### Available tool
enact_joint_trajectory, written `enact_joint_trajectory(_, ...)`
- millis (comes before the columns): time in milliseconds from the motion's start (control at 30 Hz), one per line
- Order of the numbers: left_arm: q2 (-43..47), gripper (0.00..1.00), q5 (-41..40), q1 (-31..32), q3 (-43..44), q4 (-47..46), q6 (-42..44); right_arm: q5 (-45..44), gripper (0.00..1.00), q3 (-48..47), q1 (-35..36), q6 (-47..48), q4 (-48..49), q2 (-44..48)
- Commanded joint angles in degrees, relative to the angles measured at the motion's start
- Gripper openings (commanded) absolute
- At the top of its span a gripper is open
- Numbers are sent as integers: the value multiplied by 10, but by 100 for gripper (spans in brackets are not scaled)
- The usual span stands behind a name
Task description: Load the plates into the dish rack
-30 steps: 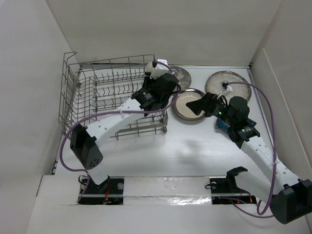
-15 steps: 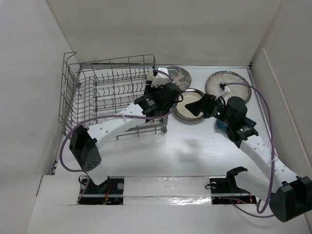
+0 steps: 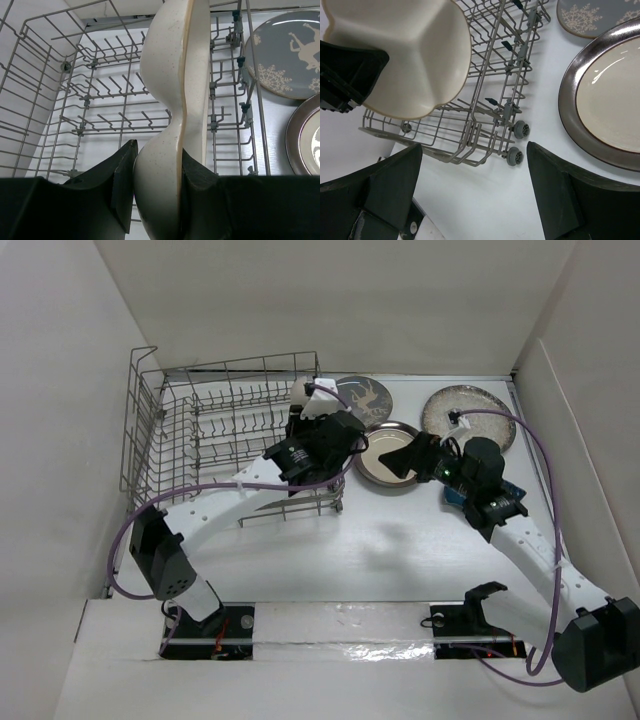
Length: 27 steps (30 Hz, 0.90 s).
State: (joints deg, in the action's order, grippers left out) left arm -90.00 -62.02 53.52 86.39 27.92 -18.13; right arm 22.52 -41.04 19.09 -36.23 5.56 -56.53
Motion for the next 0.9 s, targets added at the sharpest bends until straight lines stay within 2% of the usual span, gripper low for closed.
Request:
enact_joint_trajectory(0,26,0,-65,1,-2,-48,-31,5,90,1,-4,11,20,1)
enact_joint_trajectory(333,0,0,-31,6,-39,-76,-34,5,90,8,-4,10,23,-2)
enact_joint_trajectory(533,-20,0,-43,12,-22,-76,-11,4,90,9,-4,10,27,-7)
enact_joint_trajectory(700,-61,0,-28,12,-27,-47,-50,-3,90,10,-4,10,26,-6)
enact_joint_trajectory(867,-80,0,-8,12,-44,-62,-74,-18,90,15,-4,7,22,-2)
